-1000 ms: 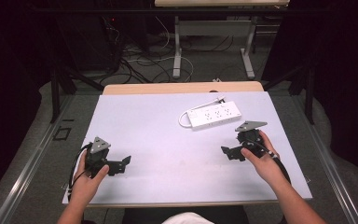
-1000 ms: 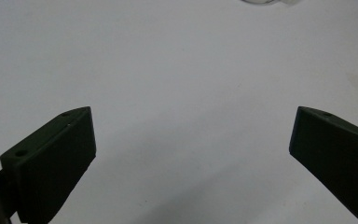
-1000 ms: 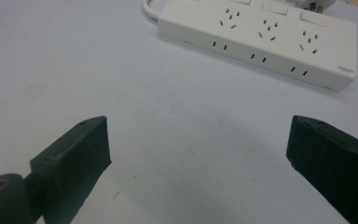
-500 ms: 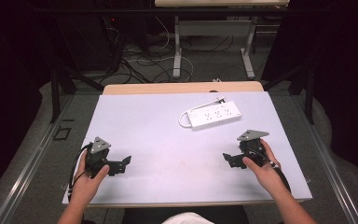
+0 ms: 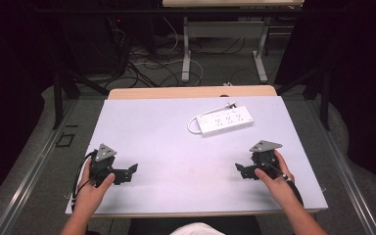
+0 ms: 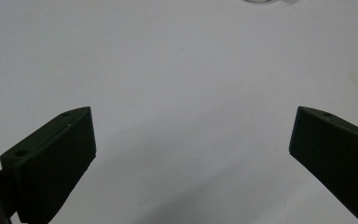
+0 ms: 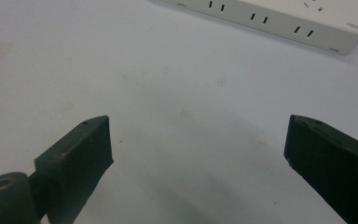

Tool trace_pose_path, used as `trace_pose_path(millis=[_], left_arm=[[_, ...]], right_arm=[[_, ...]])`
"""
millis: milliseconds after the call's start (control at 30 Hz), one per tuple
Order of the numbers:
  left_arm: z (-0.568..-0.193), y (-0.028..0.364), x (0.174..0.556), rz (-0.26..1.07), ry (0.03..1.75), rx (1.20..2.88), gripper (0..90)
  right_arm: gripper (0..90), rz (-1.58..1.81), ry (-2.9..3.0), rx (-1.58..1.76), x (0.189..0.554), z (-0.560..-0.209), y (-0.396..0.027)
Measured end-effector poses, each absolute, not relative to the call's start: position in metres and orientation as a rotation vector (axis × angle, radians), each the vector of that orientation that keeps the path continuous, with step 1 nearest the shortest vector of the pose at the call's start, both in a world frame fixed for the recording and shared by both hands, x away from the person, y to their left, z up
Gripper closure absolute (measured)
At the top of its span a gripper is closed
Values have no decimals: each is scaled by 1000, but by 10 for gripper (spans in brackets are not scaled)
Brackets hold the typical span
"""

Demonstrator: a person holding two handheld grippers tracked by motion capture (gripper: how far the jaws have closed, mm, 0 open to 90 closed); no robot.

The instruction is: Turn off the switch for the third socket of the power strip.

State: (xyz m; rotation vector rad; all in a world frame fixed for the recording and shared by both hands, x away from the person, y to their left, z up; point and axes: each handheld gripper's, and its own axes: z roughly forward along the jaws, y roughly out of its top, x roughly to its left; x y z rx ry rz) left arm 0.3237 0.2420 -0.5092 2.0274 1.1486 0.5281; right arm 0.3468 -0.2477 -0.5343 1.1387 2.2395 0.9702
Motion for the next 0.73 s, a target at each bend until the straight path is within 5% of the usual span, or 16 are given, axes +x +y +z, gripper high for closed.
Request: trace_pose_path(millis=[733], left_arm=[[-511,244,325,536,1161,2020,3]], right_arm=[[74,942,2244,1158,347,-540,-246]])
